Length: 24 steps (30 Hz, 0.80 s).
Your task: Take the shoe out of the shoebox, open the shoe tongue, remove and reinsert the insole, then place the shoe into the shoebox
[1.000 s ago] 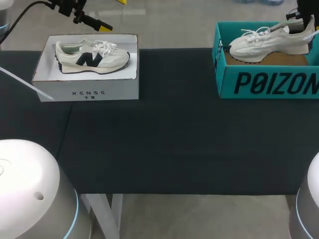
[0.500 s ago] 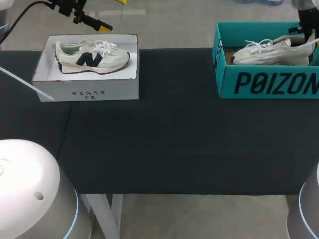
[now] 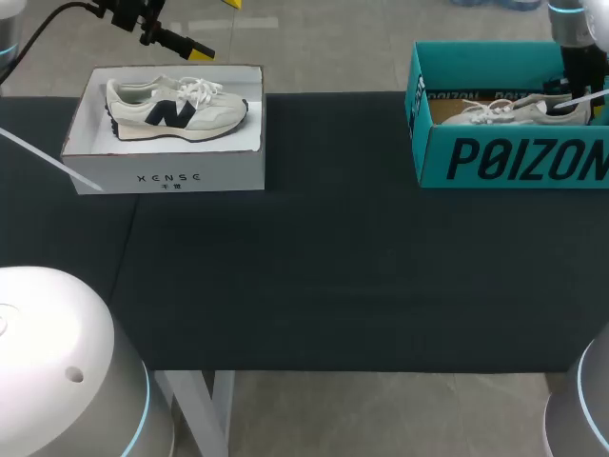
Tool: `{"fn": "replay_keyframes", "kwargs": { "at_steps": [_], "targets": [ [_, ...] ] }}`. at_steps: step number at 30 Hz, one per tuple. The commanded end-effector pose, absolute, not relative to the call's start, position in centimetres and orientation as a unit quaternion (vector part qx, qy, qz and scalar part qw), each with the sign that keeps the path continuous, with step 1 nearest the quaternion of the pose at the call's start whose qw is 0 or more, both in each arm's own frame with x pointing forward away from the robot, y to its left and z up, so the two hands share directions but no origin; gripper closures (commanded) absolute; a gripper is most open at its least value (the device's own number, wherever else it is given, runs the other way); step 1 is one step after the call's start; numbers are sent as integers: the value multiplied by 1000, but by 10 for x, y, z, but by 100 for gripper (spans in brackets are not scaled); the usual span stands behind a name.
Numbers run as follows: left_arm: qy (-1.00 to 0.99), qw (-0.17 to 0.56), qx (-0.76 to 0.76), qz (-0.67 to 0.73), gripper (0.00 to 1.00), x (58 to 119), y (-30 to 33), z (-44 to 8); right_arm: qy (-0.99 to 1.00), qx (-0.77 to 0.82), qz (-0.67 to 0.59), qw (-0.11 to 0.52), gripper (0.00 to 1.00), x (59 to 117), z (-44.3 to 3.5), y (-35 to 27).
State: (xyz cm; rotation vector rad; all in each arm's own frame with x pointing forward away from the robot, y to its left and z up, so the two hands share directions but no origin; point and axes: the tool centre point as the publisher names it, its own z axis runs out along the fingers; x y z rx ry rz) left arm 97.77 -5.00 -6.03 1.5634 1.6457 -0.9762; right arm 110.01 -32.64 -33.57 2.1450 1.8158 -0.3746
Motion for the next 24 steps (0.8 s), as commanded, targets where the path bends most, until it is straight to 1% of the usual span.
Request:
{"fn": "replay_keyframes", "kwargs": {
  "at_steps": [1, 8, 16, 17, 18, 19, 20, 24],
  "targets": [
    [629, 327, 599, -372, 0, 978, -50, -60, 628, 755, -128, 138, 100, 1106, -353, -332],
    [629, 327, 599, -372, 0, 978, -50, -60, 617, 765, -139, 120, 100, 1100, -363, -335],
    [629, 327, 599, -372, 0, 978, -50, -60, 619, 762, -150, 118, 100, 1099, -369, -331],
    [629, 327, 599, -372, 0, 978, -50, -60, 620, 762, -147, 116, 94, 1099, -369, -330],
    [629, 327, 599, -372, 0, 978, -50, -60, 619, 763, -147, 115, 60, 1099, -368, -329],
    [629, 327, 599, -372, 0, 978, -50, -60, 616, 765, -147, 115, 8, 1099, -366, -328],
    [629, 327, 599, -372, 0, 978, -50, -60, 615, 766, -146, 116, 0, 1099, -364, -328],
    [629, 327, 599, -372, 0, 978, -50, -60, 605, 771, -156, 123, 0, 1097, -353, -328]
  ]
}}
